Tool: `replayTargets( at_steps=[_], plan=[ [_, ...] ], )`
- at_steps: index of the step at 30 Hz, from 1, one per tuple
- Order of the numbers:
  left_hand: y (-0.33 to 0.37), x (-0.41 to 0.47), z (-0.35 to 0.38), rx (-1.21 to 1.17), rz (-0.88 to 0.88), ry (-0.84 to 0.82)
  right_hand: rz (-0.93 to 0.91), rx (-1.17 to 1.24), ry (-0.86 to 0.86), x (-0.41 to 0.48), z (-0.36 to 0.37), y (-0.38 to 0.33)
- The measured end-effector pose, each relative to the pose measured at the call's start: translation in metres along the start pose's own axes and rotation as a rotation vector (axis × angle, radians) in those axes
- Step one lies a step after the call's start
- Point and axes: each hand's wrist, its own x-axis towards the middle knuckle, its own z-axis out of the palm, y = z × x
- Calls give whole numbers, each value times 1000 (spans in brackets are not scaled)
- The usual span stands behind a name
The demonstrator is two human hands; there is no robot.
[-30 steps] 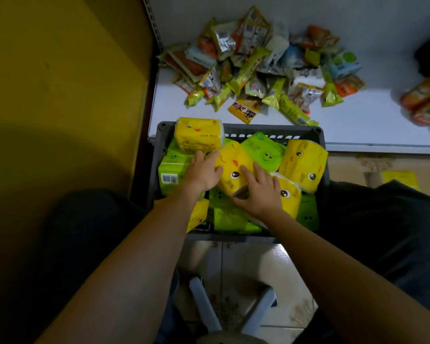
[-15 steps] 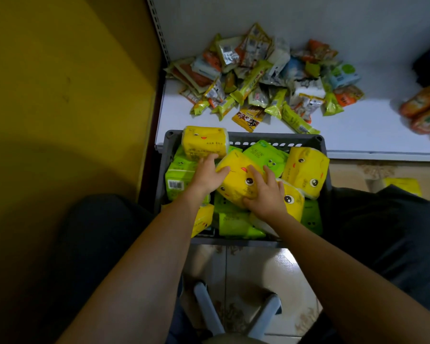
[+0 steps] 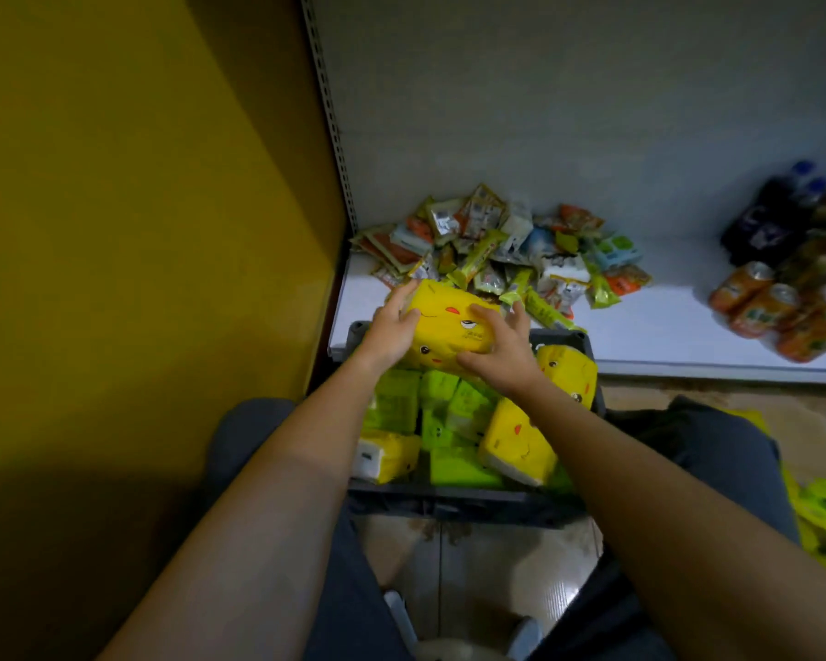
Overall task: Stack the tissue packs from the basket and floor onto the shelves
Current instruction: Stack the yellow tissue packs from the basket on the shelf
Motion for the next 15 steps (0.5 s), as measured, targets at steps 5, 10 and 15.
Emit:
replayTargets(
  at_steps=[5, 10, 15],
  plan=[
    [52, -20, -36, 11, 89, 72, -86, 40, 46, -6, -22, -56],
    [115, -46, -67, 60, 167, 110, -199, 129, 70, -13, -51, -113],
    [170, -65, -92, 124, 283, 177, -324, 153, 109, -23, -81, -163]
  ],
)
